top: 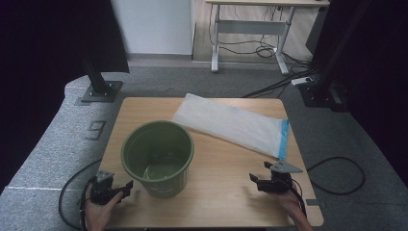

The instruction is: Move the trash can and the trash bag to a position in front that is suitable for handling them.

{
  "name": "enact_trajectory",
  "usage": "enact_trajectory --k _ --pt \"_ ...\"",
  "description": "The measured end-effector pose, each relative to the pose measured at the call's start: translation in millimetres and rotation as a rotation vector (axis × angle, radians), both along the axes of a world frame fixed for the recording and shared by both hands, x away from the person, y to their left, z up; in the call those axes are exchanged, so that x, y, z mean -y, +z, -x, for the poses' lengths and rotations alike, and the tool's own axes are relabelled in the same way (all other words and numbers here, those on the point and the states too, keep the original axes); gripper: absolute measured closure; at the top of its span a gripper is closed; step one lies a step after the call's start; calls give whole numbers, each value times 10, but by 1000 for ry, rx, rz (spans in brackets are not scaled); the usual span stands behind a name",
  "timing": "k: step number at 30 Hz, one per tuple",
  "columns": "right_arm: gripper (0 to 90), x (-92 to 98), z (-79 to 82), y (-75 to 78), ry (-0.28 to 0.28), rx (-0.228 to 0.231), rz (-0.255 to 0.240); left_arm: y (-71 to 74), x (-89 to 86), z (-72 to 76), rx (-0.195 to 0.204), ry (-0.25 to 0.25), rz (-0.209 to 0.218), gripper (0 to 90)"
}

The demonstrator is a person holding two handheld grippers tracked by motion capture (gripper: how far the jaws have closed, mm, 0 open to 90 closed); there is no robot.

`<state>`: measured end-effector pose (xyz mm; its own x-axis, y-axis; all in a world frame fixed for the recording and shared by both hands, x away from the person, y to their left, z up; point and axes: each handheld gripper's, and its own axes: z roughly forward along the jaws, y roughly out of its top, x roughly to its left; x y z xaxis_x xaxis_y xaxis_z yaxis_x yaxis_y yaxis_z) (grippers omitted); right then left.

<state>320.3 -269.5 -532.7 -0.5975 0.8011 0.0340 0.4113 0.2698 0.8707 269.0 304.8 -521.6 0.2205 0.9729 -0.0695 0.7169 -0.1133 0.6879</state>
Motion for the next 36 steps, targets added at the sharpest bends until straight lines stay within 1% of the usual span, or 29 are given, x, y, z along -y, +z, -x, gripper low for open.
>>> enact_trajectory --k 1,2,3,4,5,6,7,9,10,11,12,13,14,15,17,18,20,21,22,23,26,27,28,29,31,32,35,36 --pt "173 26 -5 -9 -6 -9 -16 1 -4 11 2 1 -13 161" --pt "175 52 -11 -21 -12 -19 -31 10 -12 21 9 1 -14 162" --pt "175 52 -11 -21 -12 -19 -31 10 -12 21 9 1 -14 161" --pt "176 66 -14 -32 -19 -26 -33 22 -18 32 20 0 -7 161" --pt "176 71 -17 -42 -28 -29 -23 36 -24 43 28 -6 -4 161" --pt "180 68 -13 -55 -46 -23 3 59 -27 59 43 -17 -8 159" --pt "180 68 -13 -55 -46 -23 3 59 -27 59 43 -17 -8 159" --pt "181 59 -6 -60 -55 -22 13 72 -26 74 57 -26 -6 159" --pt "183 50 -2 -63 -65 -20 16 79 -27 83 62 -37 -5 158" --pt "182 47 -4 -64 -68 -19 21 95 -14 111 69 -62 3 157" --pt "183 45 -5 -65 -72 -20 22 95 -14 111 69 -62 3 159" --pt "183 46 -8 -68 -76 -21 21 115 14 154 76 -74 -8 168" --pt "183 49 -10 -71 -84 -20 21 127 29 178 79 -74 -16 174" --pt "183 49 -10 -71 -84 -20 21 127 29 178 79 -74 -16 175" --pt "183 59 -17 -79 -95 -23 22 149 55 229 87 -89 -12 174" --pt "183 70 -23 -82 -99 -23 20 170 76 282 92 -105 -18 170" --pt "183 80 -32 -77 -100 -20 14 194 83 343 102 -119 -18 170" --pt "184 85 -40 -72 -100 -17 12 207 82 377 109 -127 -13 169" --pt "184 89 -51 -68 -102 -14 8 207 82 377 109 -127 -13 170" --pt "184 89 -51 -68 -102 -14 8 220 75 414 113 -139 -10 170" --pt "183 83 -88 -61 -115 -17 2 238 68 528 146 -159 3 199" --pt "180 81 -114 -59 -125 -23 -14 238 71 559 156 -162 15 205" --pt "180 80 -122 -57 -128 -23 -18 241 95 607 168 -179 25 203" --pt "181 80 -126 -54 -128 -20 -17 241 95 607 168 -179 25 203" --pt "180 81 -125 -52 -124 -18 -15 259 145 642 192 -222 40 201" --pt "180 81 -125 -52 -124 -18 -15 259 145 642 192 -222 40 198" --pt "165 88 -110 -48 -129 -18 -17 273 221 634 217 -285 28 196" --pt "163 96 -104 -46 -133 -19 -24 274 249 622 221 -303 27 195"
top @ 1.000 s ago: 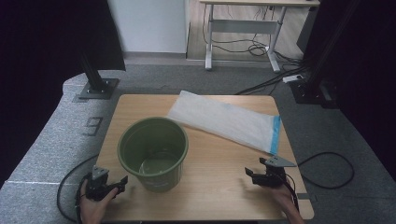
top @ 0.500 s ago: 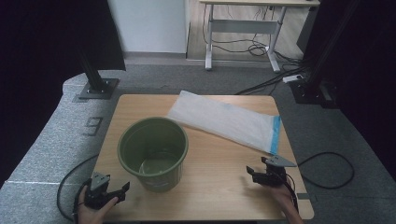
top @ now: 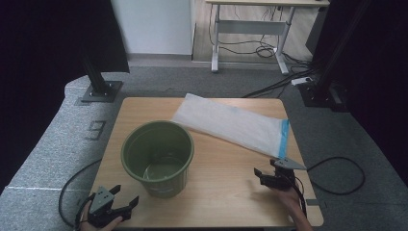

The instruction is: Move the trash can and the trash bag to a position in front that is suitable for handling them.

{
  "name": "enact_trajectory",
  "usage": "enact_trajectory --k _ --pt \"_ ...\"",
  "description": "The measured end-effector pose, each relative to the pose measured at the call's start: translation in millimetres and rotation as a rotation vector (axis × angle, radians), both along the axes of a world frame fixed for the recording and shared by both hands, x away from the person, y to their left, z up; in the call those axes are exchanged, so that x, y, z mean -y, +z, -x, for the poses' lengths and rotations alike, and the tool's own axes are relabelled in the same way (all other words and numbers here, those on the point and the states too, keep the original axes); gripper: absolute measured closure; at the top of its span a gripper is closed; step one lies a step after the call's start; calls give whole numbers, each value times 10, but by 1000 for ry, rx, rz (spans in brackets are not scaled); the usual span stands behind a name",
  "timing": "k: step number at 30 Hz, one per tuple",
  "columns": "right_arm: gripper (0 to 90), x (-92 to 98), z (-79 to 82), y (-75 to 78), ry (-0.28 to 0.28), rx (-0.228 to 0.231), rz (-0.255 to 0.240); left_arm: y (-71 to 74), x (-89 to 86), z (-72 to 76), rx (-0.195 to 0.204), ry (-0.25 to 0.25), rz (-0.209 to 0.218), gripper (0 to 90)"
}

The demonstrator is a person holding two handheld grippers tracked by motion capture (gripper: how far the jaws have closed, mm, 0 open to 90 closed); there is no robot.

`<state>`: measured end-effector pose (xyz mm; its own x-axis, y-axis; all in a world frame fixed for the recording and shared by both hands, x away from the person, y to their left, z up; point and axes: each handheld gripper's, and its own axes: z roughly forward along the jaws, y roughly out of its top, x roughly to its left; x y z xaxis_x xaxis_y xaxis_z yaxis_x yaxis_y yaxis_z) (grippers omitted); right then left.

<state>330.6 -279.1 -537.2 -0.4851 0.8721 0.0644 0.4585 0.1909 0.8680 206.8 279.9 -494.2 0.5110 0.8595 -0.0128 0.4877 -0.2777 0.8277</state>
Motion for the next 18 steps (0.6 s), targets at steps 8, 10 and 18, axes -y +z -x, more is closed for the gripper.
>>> enact_trajectory --k 8,10,18 --pt "160 88 100 -17 -17 -7 3 -11 192 -194 14 -122 -16 173" --pt "160 107 129 -17 -16 -3 0 -20 229 -243 13 -147 -21 173" --pt "163 166 217 -32 -14 -2 3 -29 333 -419 11 -187 -32 155"
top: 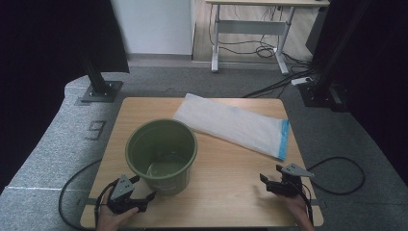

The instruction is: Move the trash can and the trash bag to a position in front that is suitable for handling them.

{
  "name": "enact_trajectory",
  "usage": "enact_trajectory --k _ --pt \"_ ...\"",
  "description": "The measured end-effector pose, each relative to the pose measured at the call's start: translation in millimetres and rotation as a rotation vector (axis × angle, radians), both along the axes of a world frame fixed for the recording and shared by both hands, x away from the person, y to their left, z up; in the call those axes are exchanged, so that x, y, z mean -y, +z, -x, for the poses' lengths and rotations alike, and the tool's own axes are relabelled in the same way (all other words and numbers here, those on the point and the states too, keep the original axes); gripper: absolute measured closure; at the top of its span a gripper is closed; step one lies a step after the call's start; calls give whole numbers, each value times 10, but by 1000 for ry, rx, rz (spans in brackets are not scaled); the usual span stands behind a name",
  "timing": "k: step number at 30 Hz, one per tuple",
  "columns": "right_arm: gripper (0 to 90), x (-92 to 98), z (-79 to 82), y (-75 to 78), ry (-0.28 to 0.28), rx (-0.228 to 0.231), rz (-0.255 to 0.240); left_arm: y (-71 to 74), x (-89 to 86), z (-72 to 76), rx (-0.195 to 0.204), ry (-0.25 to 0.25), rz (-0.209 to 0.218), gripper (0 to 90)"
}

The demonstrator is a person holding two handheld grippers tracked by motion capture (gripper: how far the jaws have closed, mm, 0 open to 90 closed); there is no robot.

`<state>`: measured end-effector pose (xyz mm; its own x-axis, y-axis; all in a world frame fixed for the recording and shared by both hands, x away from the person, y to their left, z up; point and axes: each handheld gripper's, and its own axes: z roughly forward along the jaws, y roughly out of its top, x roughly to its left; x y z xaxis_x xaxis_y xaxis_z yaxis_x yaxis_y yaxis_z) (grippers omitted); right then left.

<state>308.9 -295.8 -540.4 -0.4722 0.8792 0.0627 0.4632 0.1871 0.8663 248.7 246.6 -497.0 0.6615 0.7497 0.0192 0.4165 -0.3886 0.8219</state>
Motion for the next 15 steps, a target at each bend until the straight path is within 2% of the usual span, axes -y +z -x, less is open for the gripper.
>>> enact_trajectory --k 7,10,15 --pt "163 10 32 -6 8 2 6 -4 113 -156 0 -29 5 155" --pt "163 31 57 -8 3 5 7 14 223 -257 5 -51 -4 155" --pt "165 36 68 -5 -1 9 3 36 333 -337 11 -67 4 155"
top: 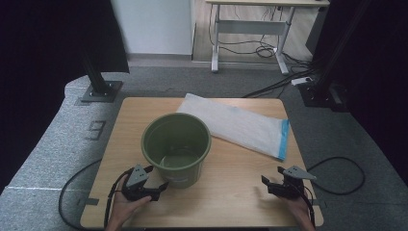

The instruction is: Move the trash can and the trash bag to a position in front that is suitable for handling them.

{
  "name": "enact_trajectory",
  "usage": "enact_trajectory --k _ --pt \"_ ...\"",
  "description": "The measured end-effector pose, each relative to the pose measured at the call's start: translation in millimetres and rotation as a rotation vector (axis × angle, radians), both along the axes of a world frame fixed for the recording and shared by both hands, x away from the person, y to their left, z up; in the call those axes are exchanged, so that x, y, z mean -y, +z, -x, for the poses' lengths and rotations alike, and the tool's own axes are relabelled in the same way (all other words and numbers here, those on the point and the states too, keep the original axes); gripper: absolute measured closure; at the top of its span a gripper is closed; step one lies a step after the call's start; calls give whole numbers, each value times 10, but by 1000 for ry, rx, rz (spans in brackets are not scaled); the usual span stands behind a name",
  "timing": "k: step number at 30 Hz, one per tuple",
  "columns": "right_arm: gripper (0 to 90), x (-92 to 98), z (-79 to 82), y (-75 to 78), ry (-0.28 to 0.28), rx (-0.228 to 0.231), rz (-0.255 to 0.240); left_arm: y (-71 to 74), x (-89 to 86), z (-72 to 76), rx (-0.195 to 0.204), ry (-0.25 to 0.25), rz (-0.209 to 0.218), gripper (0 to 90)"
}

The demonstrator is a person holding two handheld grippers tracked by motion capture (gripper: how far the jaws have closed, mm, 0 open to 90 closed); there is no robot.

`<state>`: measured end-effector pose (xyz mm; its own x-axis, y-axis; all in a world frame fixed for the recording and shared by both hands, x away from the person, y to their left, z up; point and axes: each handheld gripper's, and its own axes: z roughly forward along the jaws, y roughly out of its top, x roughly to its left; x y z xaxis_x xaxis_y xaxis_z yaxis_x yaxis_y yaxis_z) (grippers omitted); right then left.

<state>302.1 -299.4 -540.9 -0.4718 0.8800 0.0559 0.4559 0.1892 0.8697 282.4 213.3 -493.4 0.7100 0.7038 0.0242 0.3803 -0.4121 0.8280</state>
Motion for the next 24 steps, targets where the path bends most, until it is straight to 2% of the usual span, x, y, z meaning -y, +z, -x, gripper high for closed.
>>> enact_trajectory --k 7,13,17,20,24 --pt "167 -47 -7 8 34 8 9 13 207 -113 3 8 -22 157" --pt "168 -67 -39 23 49 14 11 40 398 -293 5 17 -40 162" --pt "168 -66 -56 23 48 13 8 48 509 -400 -5 10 -24 164" --pt "168 -72 -56 29 51 16 6 59 592 -464 -8 3 -40 164" --pt "169 -97 -57 28 57 12 14 71 672 -545 -22 5 -30 164"
